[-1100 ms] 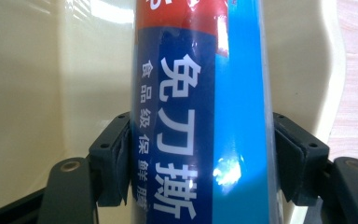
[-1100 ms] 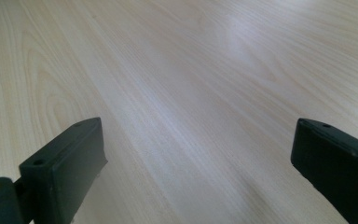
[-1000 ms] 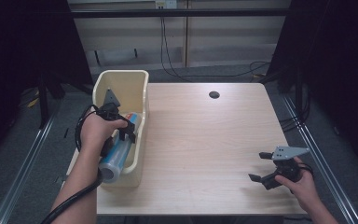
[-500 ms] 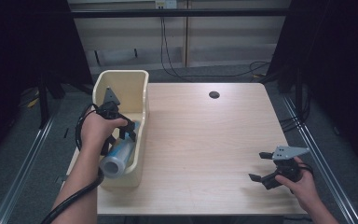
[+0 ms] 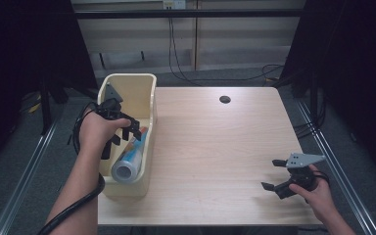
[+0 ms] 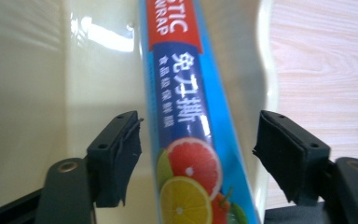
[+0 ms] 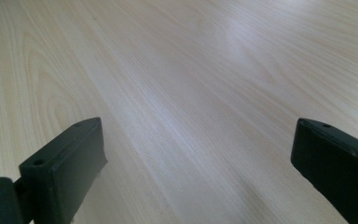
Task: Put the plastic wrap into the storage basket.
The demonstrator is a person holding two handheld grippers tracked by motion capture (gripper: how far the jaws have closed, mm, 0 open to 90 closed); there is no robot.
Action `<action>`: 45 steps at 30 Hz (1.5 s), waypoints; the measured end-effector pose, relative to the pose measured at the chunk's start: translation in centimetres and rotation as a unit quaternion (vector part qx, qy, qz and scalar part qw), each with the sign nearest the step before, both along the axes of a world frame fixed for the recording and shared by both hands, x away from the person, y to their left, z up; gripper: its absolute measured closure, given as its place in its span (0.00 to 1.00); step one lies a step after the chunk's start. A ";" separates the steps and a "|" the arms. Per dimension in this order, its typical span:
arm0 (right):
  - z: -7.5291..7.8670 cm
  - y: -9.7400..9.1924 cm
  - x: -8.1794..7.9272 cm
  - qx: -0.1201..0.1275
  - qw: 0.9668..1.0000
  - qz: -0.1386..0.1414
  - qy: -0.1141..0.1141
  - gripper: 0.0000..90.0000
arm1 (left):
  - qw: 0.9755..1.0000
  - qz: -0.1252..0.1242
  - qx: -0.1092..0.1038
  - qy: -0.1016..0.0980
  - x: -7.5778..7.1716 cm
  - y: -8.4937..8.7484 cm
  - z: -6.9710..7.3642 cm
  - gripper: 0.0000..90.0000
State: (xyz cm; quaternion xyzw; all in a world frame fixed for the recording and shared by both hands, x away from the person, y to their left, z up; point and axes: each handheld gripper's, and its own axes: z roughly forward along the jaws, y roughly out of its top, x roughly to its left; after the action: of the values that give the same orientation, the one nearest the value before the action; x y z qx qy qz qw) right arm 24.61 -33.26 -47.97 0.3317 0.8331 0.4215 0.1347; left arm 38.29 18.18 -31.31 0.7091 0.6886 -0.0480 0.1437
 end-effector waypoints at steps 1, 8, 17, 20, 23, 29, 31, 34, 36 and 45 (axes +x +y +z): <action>0.0 0.0 0.0 0.000 1.000 0.000 0.000 0.03 | 1.000 -0.003 0.001 -0.004 0.0 0.0 0.2 0.29; 0.0 0.1 0.0 -0.003 1.000 0.001 0.001 0.03 | 0.999 -0.019 -0.018 -0.032 0.0 -0.9 0.8 0.19; 0.2 -0.1 -0.1 0.002 1.000 0.002 -0.003 0.03 | 0.997 -0.042 -0.028 -0.061 0.1 -2.7 1.8 0.13; 0.2 -0.1 -0.1 0.002 1.000 0.000 -0.005 0.03 | 0.996 -0.048 -0.035 -0.069 0.1 -3.5 2.0 0.12; 0.3 -0.1 -0.1 0.002 1.000 0.003 -0.002 0.03 | 0.994 -0.064 -0.027 -0.078 0.1 -4.3 2.2 0.11; 0.3 -0.1 -0.1 0.002 1.000 0.002 -0.005 0.03 | 0.992 -0.085 -0.042 -0.085 0.1 -5.9 2.4 0.09; 0.2 0.0 -0.1 0.001 1.000 0.002 -0.006 0.03 | 0.991 -0.090 -0.045 -0.088 0.1 -6.4 2.4 0.09; 0.2 0.0 -0.1 0.000 1.000 0.003 -0.005 0.03 | 0.989 -0.101 -0.052 -0.096 0.0 -7.0 2.4 0.08; 0.2 0.0 -0.1 0.002 1.000 0.005 -0.005 0.03 | 0.988 -0.103 -0.053 -0.099 -0.1 -7.6 2.1 0.07; 0.2 0.1 -0.1 0.001 1.000 0.005 -0.003 0.03 | 0.984 -0.140 -0.061 -0.095 -0.5 -9.6 1.1 0.05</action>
State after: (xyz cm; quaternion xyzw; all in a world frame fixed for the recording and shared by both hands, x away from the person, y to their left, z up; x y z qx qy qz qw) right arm 24.52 -33.16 -47.80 0.3264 0.8340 0.4241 0.1342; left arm 37.78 8.60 -30.25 0.7895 0.5620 -0.0418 0.2430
